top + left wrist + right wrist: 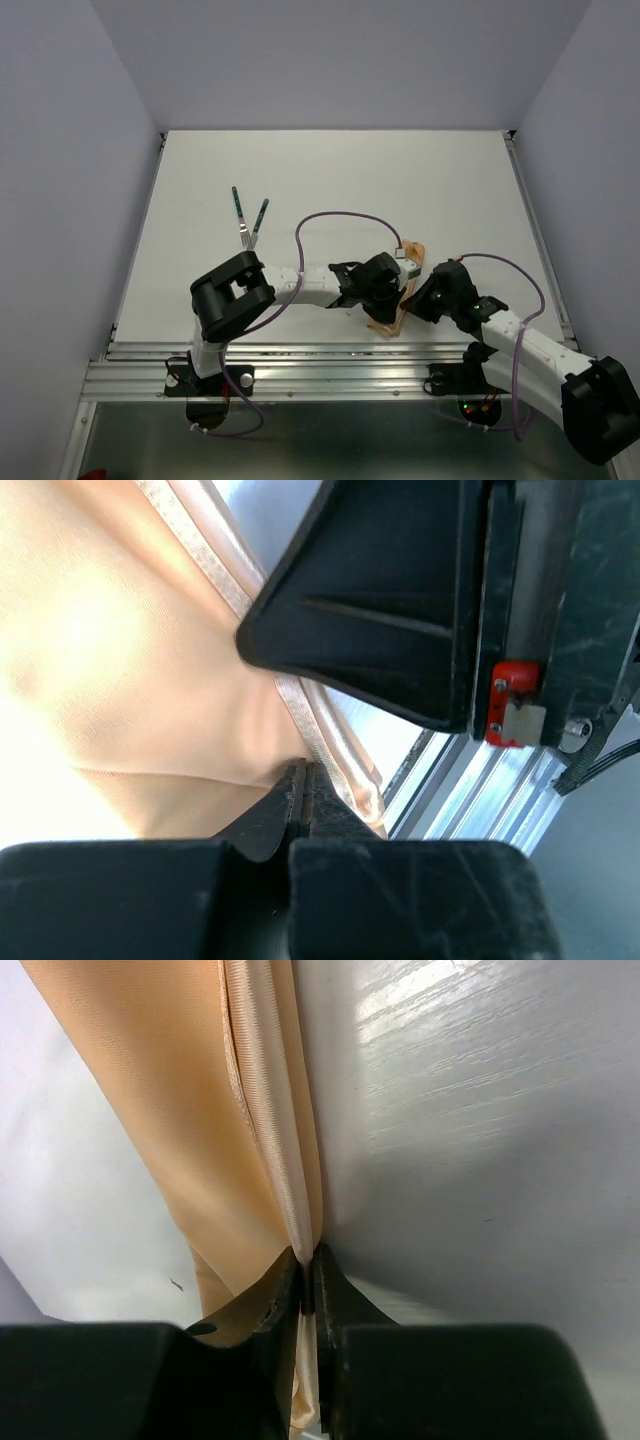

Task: Fold the napkin into a case and place the utensils inside
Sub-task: Smooth out the smaller rectangle-folded napkin at the center of the board.

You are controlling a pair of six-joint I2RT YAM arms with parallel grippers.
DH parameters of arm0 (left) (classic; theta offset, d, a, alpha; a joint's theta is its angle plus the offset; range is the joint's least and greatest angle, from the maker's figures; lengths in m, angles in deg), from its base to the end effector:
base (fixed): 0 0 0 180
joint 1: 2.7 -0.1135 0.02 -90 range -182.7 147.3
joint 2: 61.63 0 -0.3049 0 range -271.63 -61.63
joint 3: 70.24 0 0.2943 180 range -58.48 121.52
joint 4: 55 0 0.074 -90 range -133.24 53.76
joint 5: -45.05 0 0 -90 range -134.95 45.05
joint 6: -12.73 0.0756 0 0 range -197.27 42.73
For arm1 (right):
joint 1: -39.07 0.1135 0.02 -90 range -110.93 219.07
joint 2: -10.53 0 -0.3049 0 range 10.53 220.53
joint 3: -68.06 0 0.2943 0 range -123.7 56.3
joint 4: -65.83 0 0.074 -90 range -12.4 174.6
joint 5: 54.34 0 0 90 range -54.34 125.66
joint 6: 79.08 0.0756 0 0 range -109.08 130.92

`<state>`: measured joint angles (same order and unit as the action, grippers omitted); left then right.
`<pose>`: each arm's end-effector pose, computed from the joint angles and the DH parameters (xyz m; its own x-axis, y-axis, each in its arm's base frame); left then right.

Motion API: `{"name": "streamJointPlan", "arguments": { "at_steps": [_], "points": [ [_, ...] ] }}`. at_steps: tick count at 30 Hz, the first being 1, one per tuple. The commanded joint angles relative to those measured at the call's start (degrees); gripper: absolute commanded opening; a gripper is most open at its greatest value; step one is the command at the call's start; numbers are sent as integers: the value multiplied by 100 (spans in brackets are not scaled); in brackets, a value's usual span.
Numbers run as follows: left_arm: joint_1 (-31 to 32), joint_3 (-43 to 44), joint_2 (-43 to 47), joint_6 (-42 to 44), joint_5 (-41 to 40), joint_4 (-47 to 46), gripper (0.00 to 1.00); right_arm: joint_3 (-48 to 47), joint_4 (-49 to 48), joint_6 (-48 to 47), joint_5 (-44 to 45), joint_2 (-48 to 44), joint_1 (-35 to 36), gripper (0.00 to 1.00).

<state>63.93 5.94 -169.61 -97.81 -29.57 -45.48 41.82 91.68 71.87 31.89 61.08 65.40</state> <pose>0.1698 -0.4436 0.1514 -0.5835 0.4975 -0.6418 0.8109 0.3996 -0.4275 0.1683 0.0888 0.1130 -0.7541 0.6001 -0.2669 0.3684 0.7229 0.5846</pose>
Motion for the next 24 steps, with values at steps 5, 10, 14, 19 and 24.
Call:
{"name": "streamJointPlan", "arguments": {
  "at_steps": [5,10,14,19,24],
  "points": [
    [-98,413,339,-82,79,-14,0,42,-213,-118,-168,210,30,8],
    [-282,484,585,-161,220,83,3,-64,-248,-153,-150,298,30,1],
    [-729,378,770,-433,413,-145,0,-46,-266,-118,-194,272,30,1],
    [-1363,808,332,-732,545,-145,0,59,-292,-57,-212,228,30,1],
    [-1390,1556,-363,-829,510,153,0,24,-292,-57,-229,280,30,1]
  ]
}}
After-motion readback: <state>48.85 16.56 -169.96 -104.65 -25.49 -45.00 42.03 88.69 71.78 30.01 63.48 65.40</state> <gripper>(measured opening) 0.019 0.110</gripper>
